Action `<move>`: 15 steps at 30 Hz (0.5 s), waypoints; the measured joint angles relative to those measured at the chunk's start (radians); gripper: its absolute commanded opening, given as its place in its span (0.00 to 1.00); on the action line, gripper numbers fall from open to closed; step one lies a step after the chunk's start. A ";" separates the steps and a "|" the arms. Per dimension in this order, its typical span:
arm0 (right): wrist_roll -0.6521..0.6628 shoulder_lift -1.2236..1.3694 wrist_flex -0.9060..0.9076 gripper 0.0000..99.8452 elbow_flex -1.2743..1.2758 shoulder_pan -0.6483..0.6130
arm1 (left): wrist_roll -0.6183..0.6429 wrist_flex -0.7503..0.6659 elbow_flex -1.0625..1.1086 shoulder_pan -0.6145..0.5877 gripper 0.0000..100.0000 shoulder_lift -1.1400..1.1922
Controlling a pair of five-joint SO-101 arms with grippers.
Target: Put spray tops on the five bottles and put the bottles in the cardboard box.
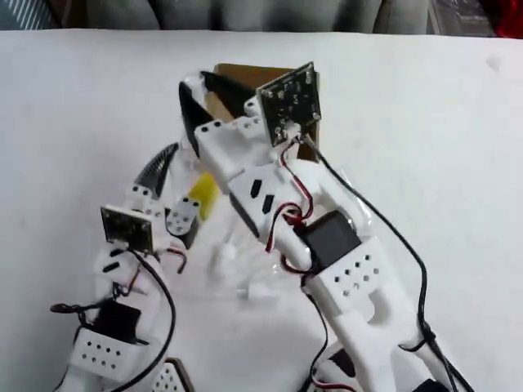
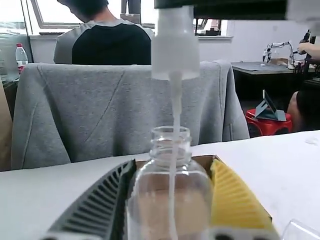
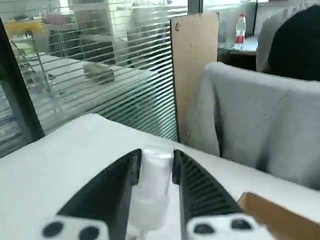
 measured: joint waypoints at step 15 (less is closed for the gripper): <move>-0.032 -0.021 0.264 0.10 -0.026 -0.040 | 0.000 0.002 0.009 0.000 0.02 0.002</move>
